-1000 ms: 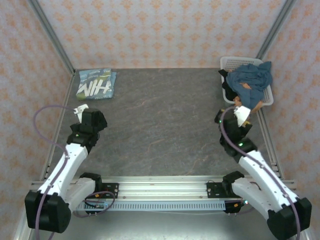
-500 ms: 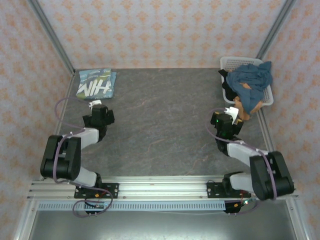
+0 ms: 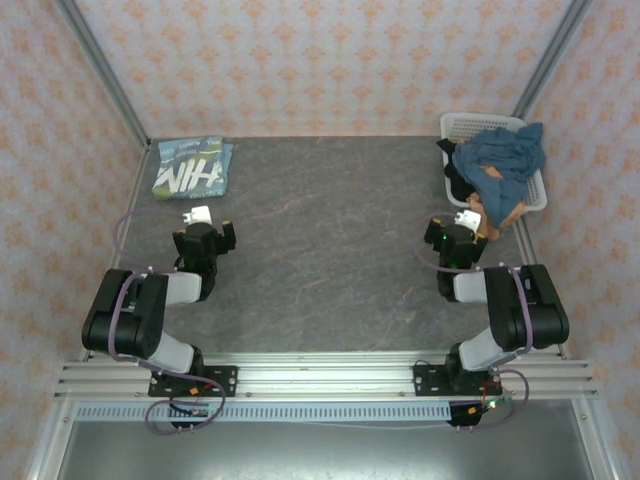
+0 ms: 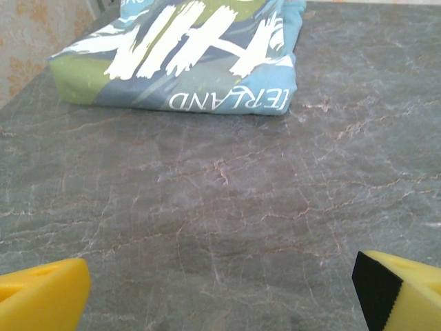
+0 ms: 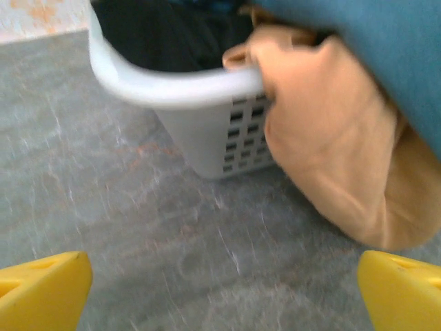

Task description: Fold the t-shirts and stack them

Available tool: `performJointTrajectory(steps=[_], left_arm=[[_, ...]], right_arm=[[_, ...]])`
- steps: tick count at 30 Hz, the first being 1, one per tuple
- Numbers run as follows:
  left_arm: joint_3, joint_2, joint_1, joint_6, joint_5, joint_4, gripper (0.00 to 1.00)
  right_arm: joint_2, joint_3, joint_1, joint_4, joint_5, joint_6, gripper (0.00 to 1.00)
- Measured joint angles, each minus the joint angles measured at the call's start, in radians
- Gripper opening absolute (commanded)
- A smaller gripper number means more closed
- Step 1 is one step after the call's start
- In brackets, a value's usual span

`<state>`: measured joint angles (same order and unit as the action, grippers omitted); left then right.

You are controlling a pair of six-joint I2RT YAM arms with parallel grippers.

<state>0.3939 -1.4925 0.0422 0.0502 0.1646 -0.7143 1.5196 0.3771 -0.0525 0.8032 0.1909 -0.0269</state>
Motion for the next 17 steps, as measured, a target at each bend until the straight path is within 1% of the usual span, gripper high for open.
performJointTrajectory(steps=[17], left_arm=[[0.000, 0.000, 0.011, -0.008, 0.004, -0.014, 1.00]], right_arm=[[0.000, 0.014, 0.000, -0.002, -0.006, 0.003, 0.99]])
